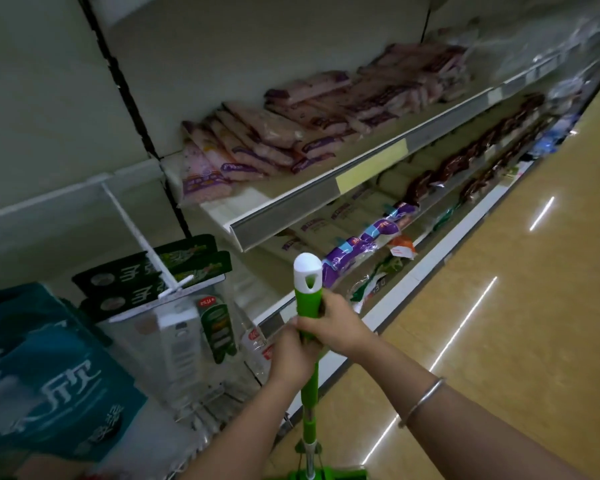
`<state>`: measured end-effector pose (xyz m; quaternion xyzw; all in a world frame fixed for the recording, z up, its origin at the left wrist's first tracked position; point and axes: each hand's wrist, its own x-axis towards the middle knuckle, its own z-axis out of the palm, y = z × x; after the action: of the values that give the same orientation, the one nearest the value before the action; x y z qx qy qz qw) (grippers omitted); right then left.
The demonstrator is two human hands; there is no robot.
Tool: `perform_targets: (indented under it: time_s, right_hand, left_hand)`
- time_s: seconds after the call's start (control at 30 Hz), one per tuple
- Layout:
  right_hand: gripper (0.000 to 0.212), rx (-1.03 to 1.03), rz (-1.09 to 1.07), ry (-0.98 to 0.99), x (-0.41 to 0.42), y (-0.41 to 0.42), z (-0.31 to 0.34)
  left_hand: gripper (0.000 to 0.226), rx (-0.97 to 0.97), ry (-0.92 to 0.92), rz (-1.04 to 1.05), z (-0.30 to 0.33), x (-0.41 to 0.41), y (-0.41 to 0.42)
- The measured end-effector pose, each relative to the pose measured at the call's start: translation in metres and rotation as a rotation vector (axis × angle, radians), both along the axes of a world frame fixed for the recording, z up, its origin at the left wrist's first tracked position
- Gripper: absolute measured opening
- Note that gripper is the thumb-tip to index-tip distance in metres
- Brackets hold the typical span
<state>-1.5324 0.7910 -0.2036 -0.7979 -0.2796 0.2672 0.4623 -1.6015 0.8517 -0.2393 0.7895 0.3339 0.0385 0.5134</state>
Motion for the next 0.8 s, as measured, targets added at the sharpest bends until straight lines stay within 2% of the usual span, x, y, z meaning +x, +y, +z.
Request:
perform_targets:
  time_s: [0.03, 0.13, 0.23, 0.37, 0.43, 0.53, 0.67, 0.7, 0.8]
  right_hand:
    - [0.024, -0.017, 0.005, -0.02, -0.007, -0.004, -0.003]
    - [0.021, -0.019, 0.095, -0.067, -0.031, -0.018, -0.002]
    - [0.019, -0.041, 0.222, -0.1, -0.059, -0.033, 0.012]
    - [0.025, -0.011, 0.371, -0.171, -0.098, -0.043, 0.056]
    - [0.02, 0.018, 0.492, -0.222, -0.124, -0.042, 0.086]
    - [0.022, 0.044, 0.666, -0.287, -0.168, -0.034, 0.13]
    - [0.032, 0.075, 0.863, -0.356, -0.232, -0.014, 0.184]
    - [0.028, 0.095, 0.908, -0.374, -0.25, -0.009, 0.196]
    - [0.023, 0.14, 1.027, -0.421, -0.307, 0.003, 0.231]
  left_hand:
    - [0.007, 0.014, -0.01, -0.003, 0.003, -0.008, -0.005]
    - [0.035, 0.073, -0.036, 0.035, 0.002, -0.038, -0.018]
    - [0.026, 0.027, -0.047, 0.082, 0.004, -0.071, -0.032]
    - [0.014, -0.015, -0.077, 0.06, 0.021, -0.122, -0.047]
    - [0.024, 0.025, -0.041, 0.099, 0.032, -0.152, -0.05]
    - [0.029, 0.137, -0.043, 0.221, 0.057, -0.198, -0.049]
    - [0.008, 0.192, -0.081, 0.395, 0.091, -0.267, -0.041]
    - [0.006, 0.198, -0.093, 0.445, 0.101, -0.286, -0.039]
    - [0.017, 0.222, -0.138, 0.548, 0.132, -0.345, -0.038]
